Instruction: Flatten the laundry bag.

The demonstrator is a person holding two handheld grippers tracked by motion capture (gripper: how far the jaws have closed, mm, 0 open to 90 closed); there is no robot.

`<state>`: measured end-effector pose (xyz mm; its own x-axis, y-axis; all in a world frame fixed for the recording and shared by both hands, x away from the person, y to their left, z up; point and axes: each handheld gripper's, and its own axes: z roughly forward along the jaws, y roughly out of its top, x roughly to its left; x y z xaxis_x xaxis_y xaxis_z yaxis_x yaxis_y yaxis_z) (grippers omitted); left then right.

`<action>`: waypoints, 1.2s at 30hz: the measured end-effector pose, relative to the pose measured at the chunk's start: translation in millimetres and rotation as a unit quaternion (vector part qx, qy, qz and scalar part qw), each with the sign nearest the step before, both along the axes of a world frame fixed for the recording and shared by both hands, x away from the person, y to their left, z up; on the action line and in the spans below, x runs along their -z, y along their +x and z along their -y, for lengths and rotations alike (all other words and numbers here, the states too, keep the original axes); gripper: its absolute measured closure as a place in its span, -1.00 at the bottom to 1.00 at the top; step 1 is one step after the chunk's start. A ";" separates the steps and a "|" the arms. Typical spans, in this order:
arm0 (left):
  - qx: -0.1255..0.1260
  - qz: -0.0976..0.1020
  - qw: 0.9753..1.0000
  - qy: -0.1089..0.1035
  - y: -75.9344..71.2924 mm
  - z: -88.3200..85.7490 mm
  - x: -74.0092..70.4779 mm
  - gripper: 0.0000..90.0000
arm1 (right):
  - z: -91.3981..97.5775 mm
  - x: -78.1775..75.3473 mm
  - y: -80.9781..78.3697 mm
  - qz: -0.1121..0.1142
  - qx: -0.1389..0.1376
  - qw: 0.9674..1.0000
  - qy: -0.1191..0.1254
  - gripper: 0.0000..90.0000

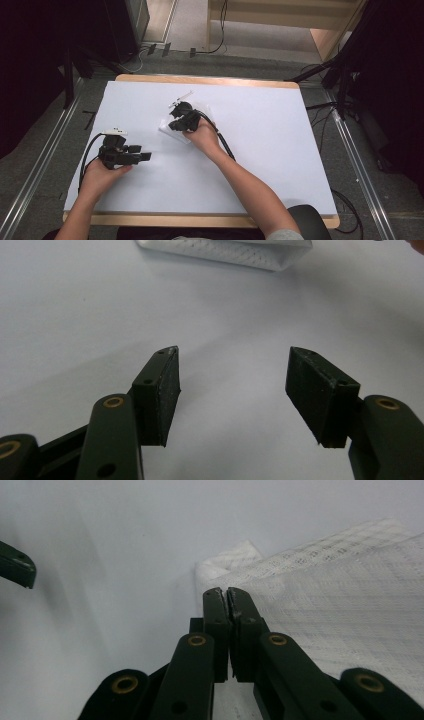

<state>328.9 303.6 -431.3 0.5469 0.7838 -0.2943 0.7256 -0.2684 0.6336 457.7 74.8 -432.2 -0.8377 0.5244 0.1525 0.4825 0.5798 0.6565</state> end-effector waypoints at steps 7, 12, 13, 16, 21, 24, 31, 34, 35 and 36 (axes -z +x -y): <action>0.006 0.005 1.000 -0.003 7.4 8.3 -4.9 -0.04 | 19.5 -8.7 -10.4 0.004 0.001 1.000 0.023 0.99; 0.008 -0.008 1.000 -0.013 20.4 14.4 -9.7 0.21 | 31.8 -10.9 -18.8 0.004 0.002 0.999 0.032 0.99; 0.008 -0.013 1.000 -0.019 22.8 15.8 -9.8 0.33 | 33.6 -10.7 -19.8 0.004 0.001 0.999 0.032 0.99; 0.017 -0.019 1.000 -0.016 30.0 24.4 -11.3 0.73 | 36.5 -10.0 -22.5 0.003 0.000 1.000 0.031 0.99; 0.036 -0.001 0.999 0.008 43.0 37.5 -15.9 1.00 | 38.6 -9.8 -26.7 0.004 0.000 0.999 0.032 0.99; 0.036 0.013 0.999 0.006 53.2 44.9 -14.5 1.00 | 40.1 -8.2 -27.8 0.003 0.000 0.999 0.033 0.99; 0.043 0.012 0.999 0.004 69.2 58.8 6.3 1.00 | 45.1 -6.0 -30.2 -0.003 0.002 0.999 0.035 0.99; 0.039 0.009 0.999 0.017 74.3 61.5 14.8 1.00 | 46.2 -4.3 -31.0 -0.003 0.003 0.999 0.036 0.99; 0.040 0.006 0.999 0.020 75.4 61.8 16.9 1.00 | 46.5 -4.1 -31.4 -0.004 0.006 0.999 0.035 0.99; 0.040 0.003 0.999 0.022 76.5 61.9 18.8 1.00 | 46.9 -4.2 -31.9 -0.005 0.005 0.999 0.034 0.99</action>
